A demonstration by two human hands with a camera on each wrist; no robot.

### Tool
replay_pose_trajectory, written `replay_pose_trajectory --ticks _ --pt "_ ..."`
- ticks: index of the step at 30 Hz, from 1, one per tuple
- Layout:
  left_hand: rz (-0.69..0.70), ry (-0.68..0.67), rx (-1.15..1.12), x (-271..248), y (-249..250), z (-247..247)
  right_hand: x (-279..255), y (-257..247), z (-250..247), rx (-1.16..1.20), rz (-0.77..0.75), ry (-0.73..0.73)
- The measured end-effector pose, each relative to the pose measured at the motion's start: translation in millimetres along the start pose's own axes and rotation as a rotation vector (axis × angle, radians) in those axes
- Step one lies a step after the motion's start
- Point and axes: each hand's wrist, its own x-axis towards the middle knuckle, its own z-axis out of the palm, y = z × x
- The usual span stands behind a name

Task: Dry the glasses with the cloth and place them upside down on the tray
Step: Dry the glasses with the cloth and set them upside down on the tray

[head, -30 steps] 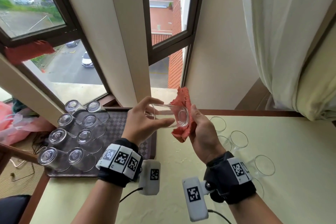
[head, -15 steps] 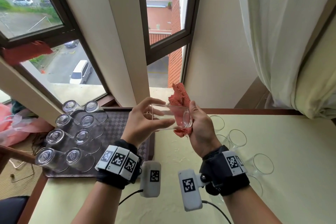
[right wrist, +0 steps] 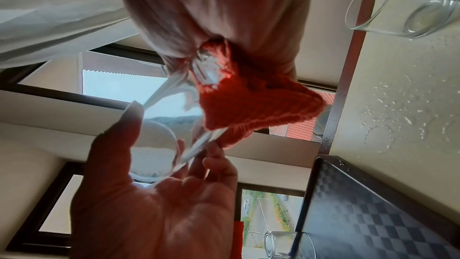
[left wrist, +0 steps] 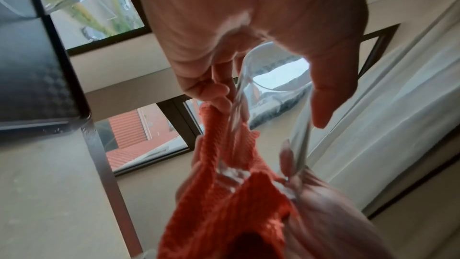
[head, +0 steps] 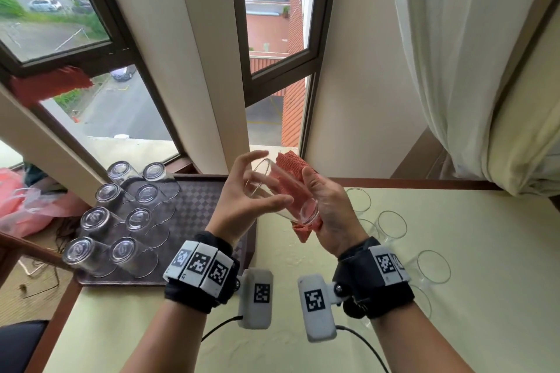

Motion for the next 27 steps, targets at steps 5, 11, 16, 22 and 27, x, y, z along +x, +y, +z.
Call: replay_pose_trajectory --ticks 5,11,16,22,27 --pt "-0.041 0.095 -0.27 0.3 -6.9 15.6 -1.1 6.4 -2.3 -0.058 -0.04 0.029" --pt "-0.094 0.063 -0.359 -9.1 -4.6 29.3 -7.8 13.7 -3.8 -0.26 -0.09 0.068" --pt "-0.147 0.001 -0.4 -14.4 -3.1 33.3 -13.6 17.8 -1.1 -0.5 -0.137 0.074" --pt "-0.176 0.104 -0.413 -19.4 3.4 25.8 -20.5 5.0 -13.1 -0.312 -0.031 0.127" --pt "-0.214 0.068 -0.259 -28.5 3.5 5.0 -22.5 -12.4 -29.2 -0.058 -0.087 0.247"
